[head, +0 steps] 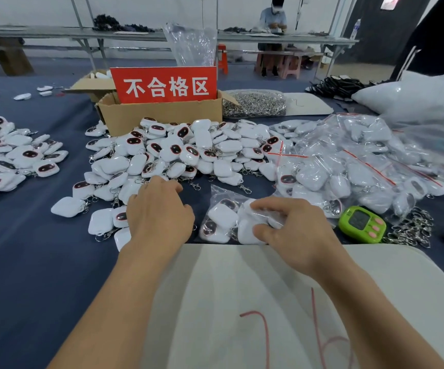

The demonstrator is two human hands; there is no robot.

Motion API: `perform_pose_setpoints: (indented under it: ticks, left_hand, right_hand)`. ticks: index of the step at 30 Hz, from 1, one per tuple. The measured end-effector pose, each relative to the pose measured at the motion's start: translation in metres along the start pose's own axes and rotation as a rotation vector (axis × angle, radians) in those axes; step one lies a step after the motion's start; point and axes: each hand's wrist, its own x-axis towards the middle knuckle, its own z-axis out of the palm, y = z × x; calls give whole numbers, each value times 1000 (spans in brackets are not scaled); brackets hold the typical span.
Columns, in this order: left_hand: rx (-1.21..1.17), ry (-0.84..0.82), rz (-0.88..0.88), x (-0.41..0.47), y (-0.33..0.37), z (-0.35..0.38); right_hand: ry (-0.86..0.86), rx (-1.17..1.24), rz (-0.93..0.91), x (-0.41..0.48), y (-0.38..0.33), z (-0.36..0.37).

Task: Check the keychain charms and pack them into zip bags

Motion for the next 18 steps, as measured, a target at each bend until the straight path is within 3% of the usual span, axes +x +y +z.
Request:
perform_pose_setpoints:
  ticks: [9,13,18]
  left_hand:
    - [57,-26,-37,-1,1,2]
    - [110,13,-54,2,-3,3]
    - [-54,135,-21,7,-6,3]
  right_hand:
    - [334,350,64,2,-4,-7]
    - [377,379,25,2,-5,-9]
    - [357,370,44,4,-4,-8]
